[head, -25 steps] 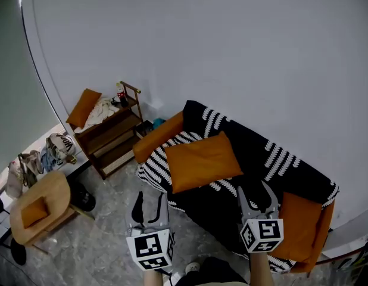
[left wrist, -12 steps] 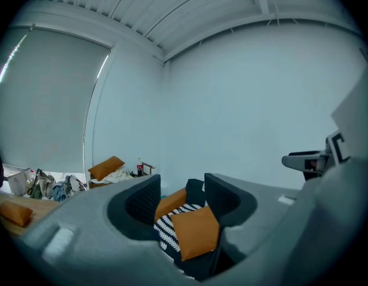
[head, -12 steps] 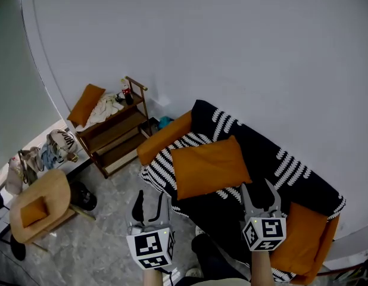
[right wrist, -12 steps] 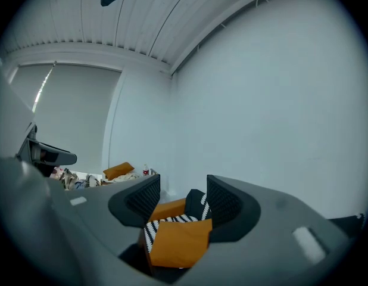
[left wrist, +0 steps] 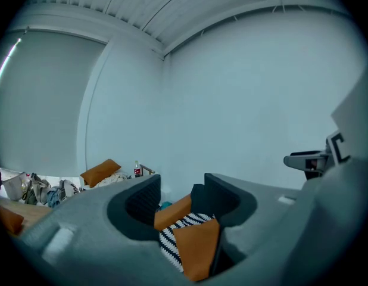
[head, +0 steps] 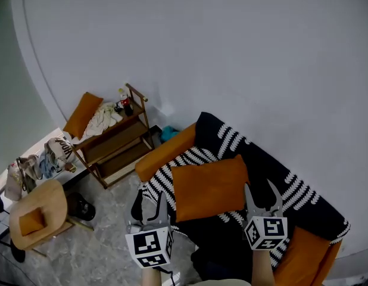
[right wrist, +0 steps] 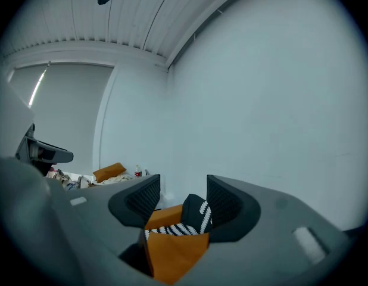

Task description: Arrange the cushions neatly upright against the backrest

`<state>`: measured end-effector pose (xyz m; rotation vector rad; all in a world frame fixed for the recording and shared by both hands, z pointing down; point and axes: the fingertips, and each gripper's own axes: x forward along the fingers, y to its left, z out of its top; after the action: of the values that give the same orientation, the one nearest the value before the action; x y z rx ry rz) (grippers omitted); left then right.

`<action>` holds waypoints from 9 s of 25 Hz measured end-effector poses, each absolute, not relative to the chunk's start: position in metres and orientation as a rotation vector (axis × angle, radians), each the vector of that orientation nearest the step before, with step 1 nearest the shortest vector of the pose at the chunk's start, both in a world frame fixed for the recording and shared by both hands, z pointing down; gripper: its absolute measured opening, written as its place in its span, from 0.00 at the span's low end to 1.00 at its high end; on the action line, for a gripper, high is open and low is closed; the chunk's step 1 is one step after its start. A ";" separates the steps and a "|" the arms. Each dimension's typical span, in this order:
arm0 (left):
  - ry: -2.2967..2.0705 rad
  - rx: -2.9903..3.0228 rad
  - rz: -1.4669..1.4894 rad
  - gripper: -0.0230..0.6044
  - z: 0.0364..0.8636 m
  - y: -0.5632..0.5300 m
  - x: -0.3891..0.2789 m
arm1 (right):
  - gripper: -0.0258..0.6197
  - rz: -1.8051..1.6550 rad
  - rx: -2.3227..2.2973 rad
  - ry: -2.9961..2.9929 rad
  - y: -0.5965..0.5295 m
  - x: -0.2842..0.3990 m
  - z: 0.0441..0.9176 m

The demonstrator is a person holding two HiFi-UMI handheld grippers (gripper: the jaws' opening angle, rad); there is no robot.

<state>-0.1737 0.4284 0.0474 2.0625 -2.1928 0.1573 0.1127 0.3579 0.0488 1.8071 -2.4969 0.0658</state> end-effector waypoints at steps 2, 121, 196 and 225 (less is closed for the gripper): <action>-2.195 2.062 0.166 0.41 0.045 0.397 -0.171 | 0.41 0.062 1.807 -2.497 0.326 0.116 0.045; -1.199 1.490 0.929 0.23 0.678 0.010 -0.200 | 0.19 0.670 1.241 -1.677 -0.074 0.203 0.601; -1.097 2.336 1.070 0.08 0.344 -0.193 -0.061 | 0.09 0.826 2.020 -1.554 0.062 0.256 0.345; -1.125 2.362 1.191 0.24 0.420 -0.229 -0.041 | 0.20 0.967 2.068 -1.351 0.045 0.285 0.433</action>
<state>-0.0414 -0.2295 0.4202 2.3617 -1.1255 1.1905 0.2846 0.0451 0.4328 2.0682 -1.3509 0.9668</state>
